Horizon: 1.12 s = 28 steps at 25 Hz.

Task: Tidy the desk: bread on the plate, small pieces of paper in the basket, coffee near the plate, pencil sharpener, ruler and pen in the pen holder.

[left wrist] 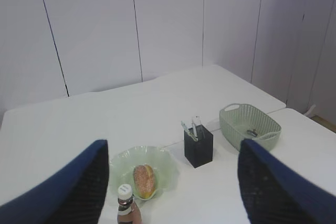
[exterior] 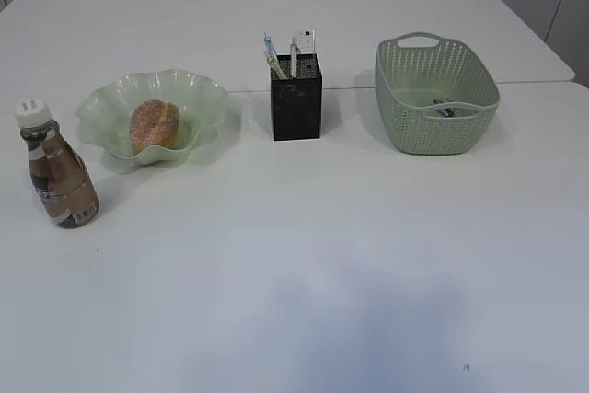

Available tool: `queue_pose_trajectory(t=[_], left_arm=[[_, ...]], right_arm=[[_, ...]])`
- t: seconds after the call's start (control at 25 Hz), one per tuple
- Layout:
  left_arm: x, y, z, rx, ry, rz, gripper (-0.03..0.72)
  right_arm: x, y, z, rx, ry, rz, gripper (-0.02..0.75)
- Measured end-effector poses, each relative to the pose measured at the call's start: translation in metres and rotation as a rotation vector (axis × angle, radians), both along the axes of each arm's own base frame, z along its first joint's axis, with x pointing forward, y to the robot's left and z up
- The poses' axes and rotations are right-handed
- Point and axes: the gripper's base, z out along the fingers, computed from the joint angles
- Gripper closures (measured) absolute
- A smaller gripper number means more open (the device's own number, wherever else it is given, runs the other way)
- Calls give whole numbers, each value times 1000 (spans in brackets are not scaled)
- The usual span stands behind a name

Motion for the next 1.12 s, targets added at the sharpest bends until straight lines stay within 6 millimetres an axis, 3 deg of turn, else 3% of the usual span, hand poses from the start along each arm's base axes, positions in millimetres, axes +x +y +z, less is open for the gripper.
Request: queue_pose_trajectory(t=[0.24, 0.36, 0.4, 0.44, 0.64, 0.92, 1.12], left_arm=[[-23, 5, -3, -15, -56, -5, 146], [-31, 5, -5, -21, -73, -27, 151], [-33, 5, -7, -19, -78, -33, 158], [-34, 4, -10, -22, -74, -43, 165], [-24, -3, -40, -22, 24, -94, 176], [4, -16, -107, -11, 241, -153, 178], [16, -17, -138, 68, 300, -149, 179]], right_arm=[[-35, -16, -38, -34, -3, -45, 368], [-39, -18, -71, -62, 62, -45, 367], [-39, -18, -71, -62, 62, -45, 367], [-39, -18, -93, -78, 107, -44, 367], [-39, -18, -146, -114, 208, -42, 367], [-40, -20, -162, -137, 230, -59, 367], [-35, -26, -166, -189, 225, -120, 367]])
